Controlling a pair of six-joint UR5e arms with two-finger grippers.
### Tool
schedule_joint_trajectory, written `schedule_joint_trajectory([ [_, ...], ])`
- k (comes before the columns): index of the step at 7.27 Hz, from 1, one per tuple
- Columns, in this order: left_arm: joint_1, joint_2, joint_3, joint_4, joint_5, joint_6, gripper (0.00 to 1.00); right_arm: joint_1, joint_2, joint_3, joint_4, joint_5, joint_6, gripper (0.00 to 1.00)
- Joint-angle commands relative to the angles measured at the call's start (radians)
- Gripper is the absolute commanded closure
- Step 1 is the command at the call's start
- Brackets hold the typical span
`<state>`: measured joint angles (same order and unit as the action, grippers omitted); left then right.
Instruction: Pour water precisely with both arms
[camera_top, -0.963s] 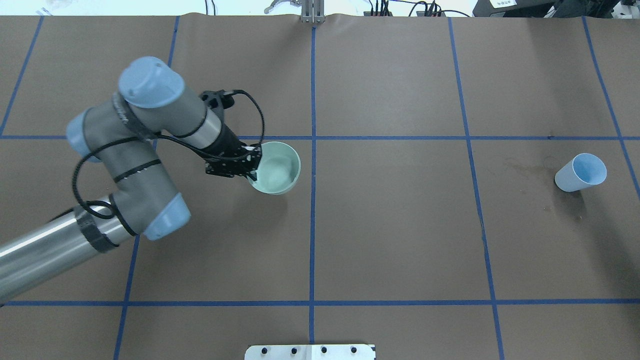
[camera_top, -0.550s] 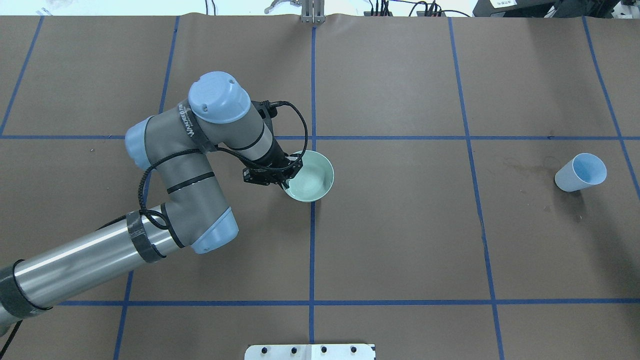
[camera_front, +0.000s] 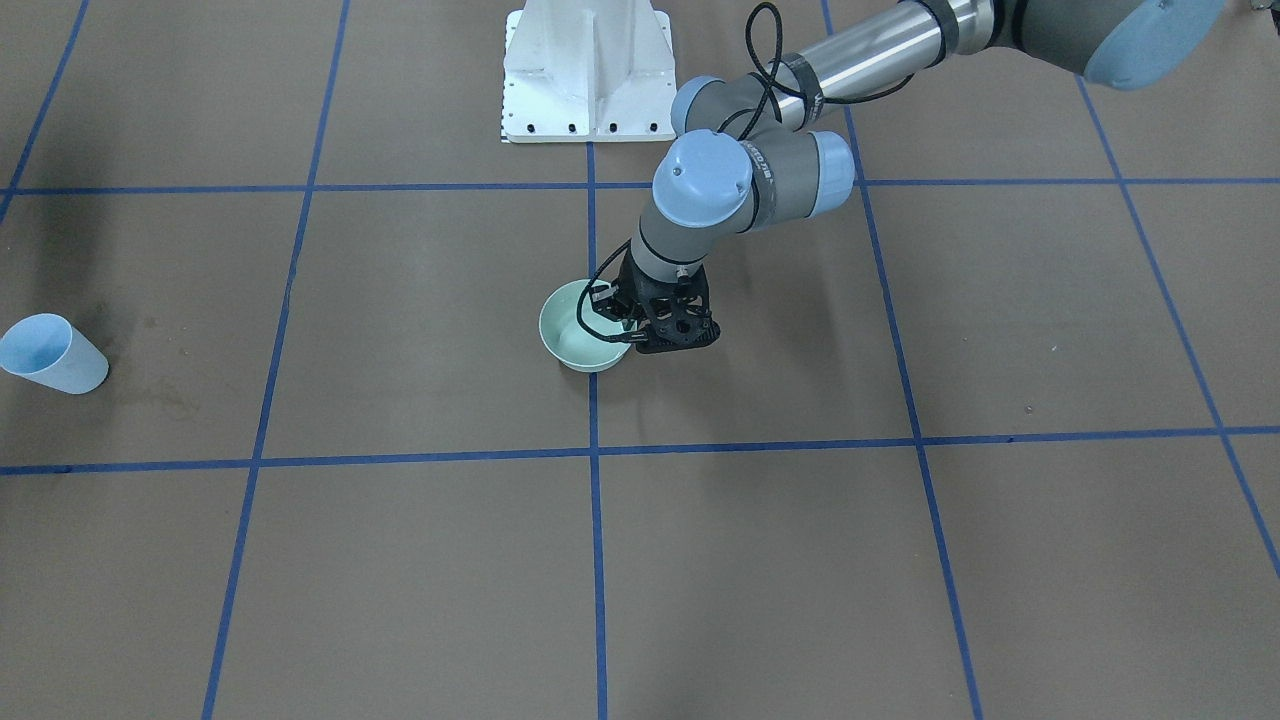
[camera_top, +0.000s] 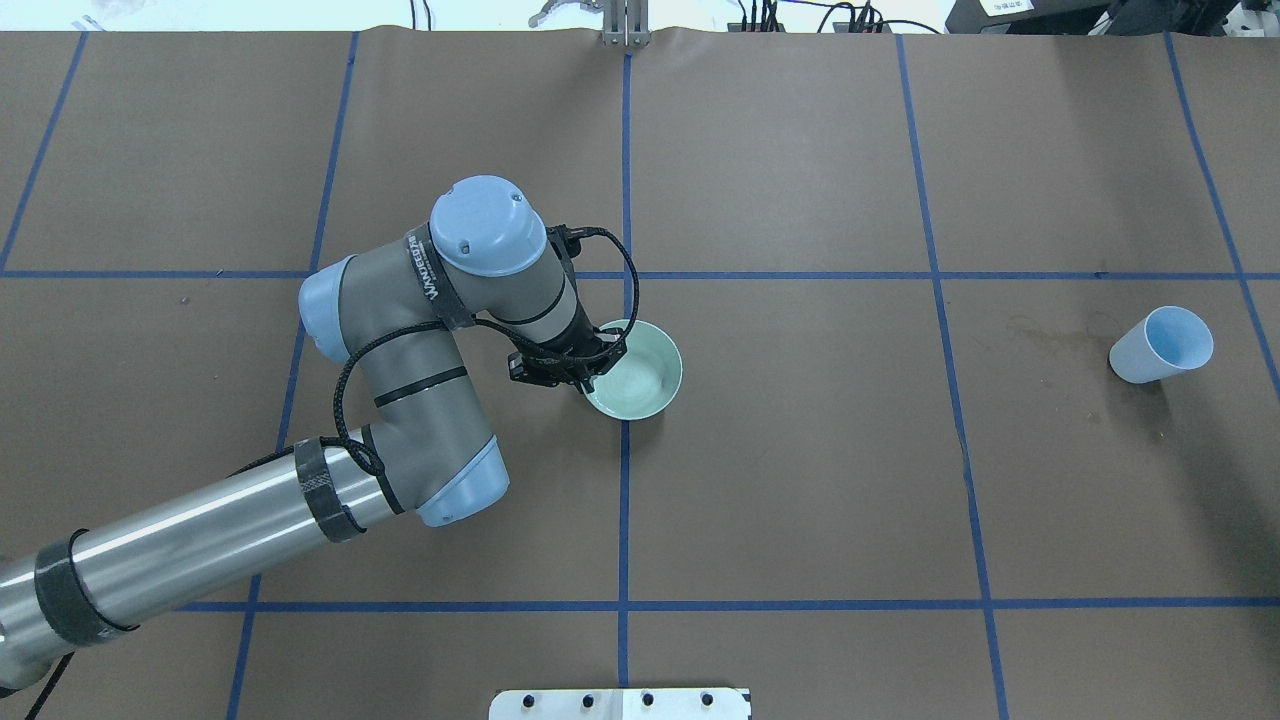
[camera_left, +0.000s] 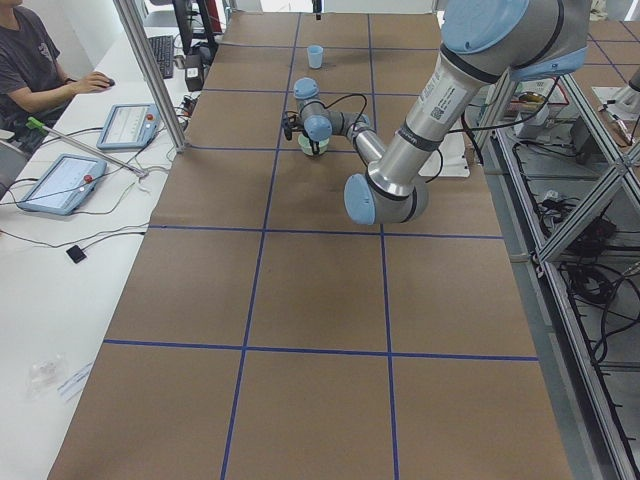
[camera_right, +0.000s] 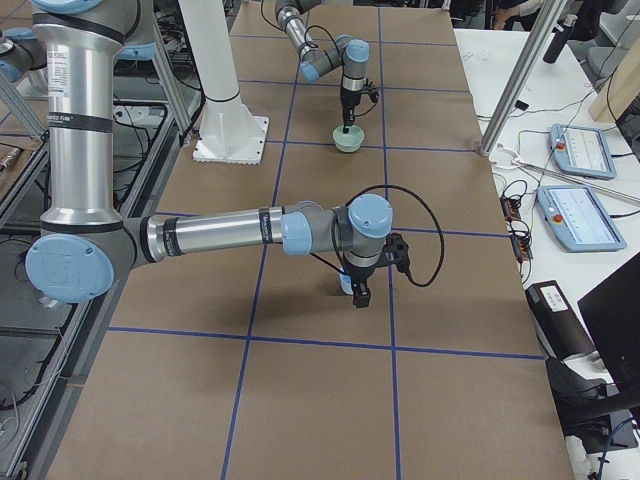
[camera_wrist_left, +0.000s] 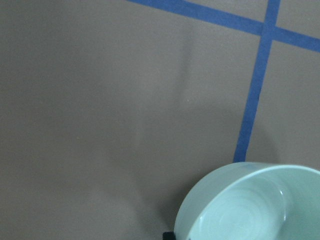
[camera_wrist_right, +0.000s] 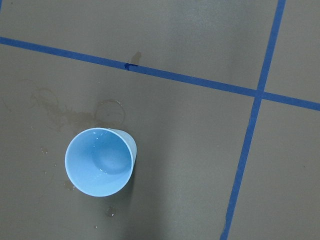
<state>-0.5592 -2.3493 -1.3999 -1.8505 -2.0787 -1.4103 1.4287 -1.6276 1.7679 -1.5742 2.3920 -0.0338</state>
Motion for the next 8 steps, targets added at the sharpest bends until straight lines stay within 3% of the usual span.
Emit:
schedule_joint_trajectory([
  [1, -0.002, 0.002, -0.001, 0.001, 0.0, 0.002, 1.0, -0.001, 0.0, -0.01, 0.022, -0.001, 0.002, 0.01],
  [5, -0.002, 0.007, -0.001, 0.002, -0.001, 0.001, 1.0, -0.001, 0.0, -0.01, 0.022, -0.001, 0.002, 0.01],
  [6, -0.004, 0.008, -0.001, 0.001, 0.0, -0.001, 0.07, -0.001, 0.0, -0.01, 0.022, -0.001, 0.002, 0.01],
  [7, -0.007, 0.008, -0.004, 0.001, 0.0, -0.002, 0.0, -0.001, 0.005, -0.007, 0.029, 0.001, -0.001, 0.01],
  [8, -0.017, 0.007, -0.043, 0.005, -0.001, -0.004, 0.0, -0.002, 0.003, -0.011, 0.089, 0.001, -0.003, 0.01],
])
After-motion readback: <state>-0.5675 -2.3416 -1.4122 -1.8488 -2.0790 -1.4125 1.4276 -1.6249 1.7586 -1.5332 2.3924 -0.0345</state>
